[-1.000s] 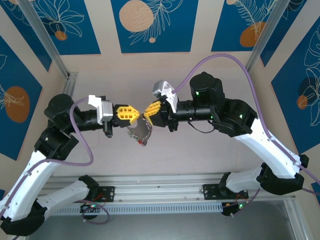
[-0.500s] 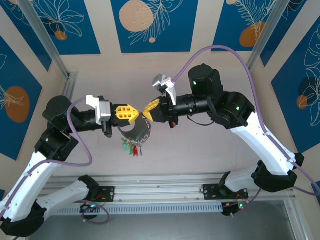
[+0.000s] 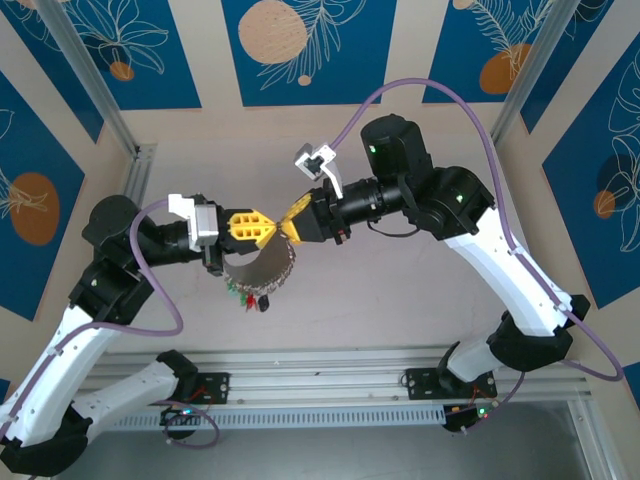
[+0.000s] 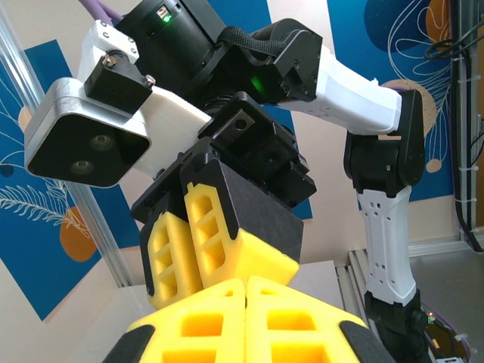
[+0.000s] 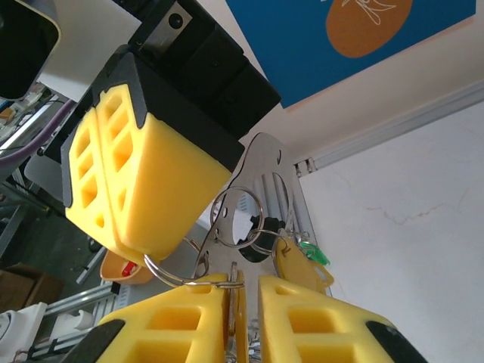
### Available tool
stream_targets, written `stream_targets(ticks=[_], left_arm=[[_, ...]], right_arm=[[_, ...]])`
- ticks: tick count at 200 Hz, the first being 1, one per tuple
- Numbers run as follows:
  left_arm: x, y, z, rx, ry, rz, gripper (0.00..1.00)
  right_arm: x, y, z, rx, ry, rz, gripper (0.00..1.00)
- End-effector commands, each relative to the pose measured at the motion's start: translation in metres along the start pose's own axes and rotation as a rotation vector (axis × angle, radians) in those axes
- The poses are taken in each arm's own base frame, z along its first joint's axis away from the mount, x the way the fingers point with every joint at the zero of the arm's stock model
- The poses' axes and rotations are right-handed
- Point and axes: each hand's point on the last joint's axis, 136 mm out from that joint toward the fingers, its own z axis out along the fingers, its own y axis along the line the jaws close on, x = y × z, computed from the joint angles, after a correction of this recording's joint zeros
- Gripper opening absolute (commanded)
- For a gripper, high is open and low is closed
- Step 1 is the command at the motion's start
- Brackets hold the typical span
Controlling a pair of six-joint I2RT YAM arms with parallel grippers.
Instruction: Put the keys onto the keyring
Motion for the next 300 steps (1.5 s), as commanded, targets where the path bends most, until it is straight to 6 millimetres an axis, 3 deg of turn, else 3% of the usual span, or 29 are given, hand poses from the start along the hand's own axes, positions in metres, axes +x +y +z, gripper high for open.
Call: stream_targets(ticks=[1, 25, 55, 94, 132, 154, 192, 209, 247, 300], left_arm=[[-0.041, -0.007, -0.005, 0.021, -0.135, 0.136, 0.0], [-0.042, -0.004, -0.004, 0.009, -0.161, 0.137, 0.0], [-0.042, 0.002, -0.004, -0.022, -0.175, 0.137, 0.0], [-0.038, 0.007, -0.001, -0.039, -0.143, 0.122, 0.0], [-0.037, 0.006, 0.004, 0.004, -0.116, 0.087, 0.0], [-0.038, 0.003, 0.005, 0.028, -0.115, 0.067, 0.0], [-0.046, 0.004, 0.005, 0.033, -0.156, 0.046, 0.0], [-0.044, 0.006, 0.007, 0.027, -0.161, 0.036, 0.0], [-0.041, 0.019, 0.009, -0.039, -0.16, 0.029, 0.0], [-0.036, 0.03, 0.008, -0.107, -0.155, 0.027, 0.0]], right_arm=[[0.012, -0.007, 0.005, -0.006, 0.051, 0.083, 0.18], [0.006, 0.0, 0.0, -0.044, 0.019, 0.078, 0.22], [-0.002, 0.01, -0.012, -0.07, -0.031, 0.059, 0.41], [-0.002, 0.002, -0.037, 0.121, -0.099, -0.042, 0.64], [0.004, 0.017, -0.061, 0.252, -0.175, -0.249, 0.69], [0.012, 0.028, -0.055, 0.244, -0.182, -0.347, 0.68], [0.018, 0.025, -0.032, 0.294, -0.231, -0.424, 0.68], [0.01, 0.034, -0.026, 0.296, -0.277, -0.473, 0.76], [-0.005, 0.021, -0.015, 0.414, -0.31, -0.458, 0.78], [-0.014, 0.023, -0.011, 0.441, -0.361, -0.461, 0.8]])
